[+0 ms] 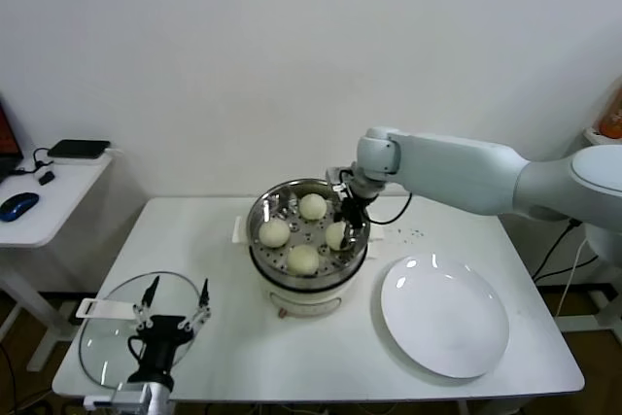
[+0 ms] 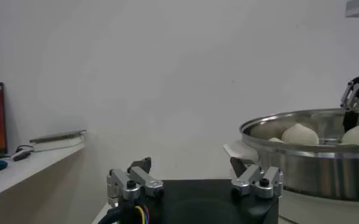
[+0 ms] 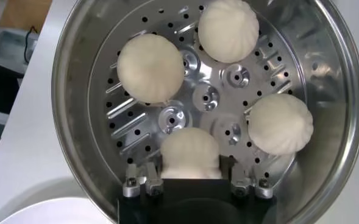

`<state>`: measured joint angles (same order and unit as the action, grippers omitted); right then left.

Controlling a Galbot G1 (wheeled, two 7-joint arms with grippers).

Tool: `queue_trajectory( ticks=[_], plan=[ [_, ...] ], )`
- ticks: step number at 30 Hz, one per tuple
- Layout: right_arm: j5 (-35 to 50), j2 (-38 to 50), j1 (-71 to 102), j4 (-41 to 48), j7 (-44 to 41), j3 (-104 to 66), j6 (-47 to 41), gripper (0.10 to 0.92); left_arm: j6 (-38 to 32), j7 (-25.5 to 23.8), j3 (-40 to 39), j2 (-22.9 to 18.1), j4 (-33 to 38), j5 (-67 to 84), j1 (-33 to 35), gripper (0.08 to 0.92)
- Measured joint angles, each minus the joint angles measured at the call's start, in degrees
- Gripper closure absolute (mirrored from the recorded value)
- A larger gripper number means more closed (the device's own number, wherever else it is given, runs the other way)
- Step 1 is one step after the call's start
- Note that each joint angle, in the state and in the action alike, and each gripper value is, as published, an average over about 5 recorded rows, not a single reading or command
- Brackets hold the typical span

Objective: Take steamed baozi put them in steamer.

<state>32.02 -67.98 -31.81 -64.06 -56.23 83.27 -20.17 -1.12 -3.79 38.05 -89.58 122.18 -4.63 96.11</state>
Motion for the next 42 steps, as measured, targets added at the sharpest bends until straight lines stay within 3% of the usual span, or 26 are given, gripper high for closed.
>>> queue_trajectory(
  ticks=[4,8,27,42],
  plan=[
    [0.11,-0.03,-0.05,0.14,0.04,-0.26,-0.03,0.261,0.00,0.00,0.02,0.00,0.01,-0.02,0.03,0.177],
    [0.31,0.03,-0.40,0.23,-0.18,-0.38,-0.03,0.208,0.00,0.00,0.02,-0.01,0.02,-0.04,0.05,0.177],
    [5.95,4.09,-7.76,-2.92,-2.06,0.72,0.98,0.203,0.08,0.01,-0.30,-0.11,0.26,-0.34,0.26,0.177],
    [8.03,20.14,-7.66,-11.98,3.16,-6.82,2.74,0.203,0.37,0.20,-1.04,-0.06,1.49,-0.63,0.39,0.177]
  ],
)
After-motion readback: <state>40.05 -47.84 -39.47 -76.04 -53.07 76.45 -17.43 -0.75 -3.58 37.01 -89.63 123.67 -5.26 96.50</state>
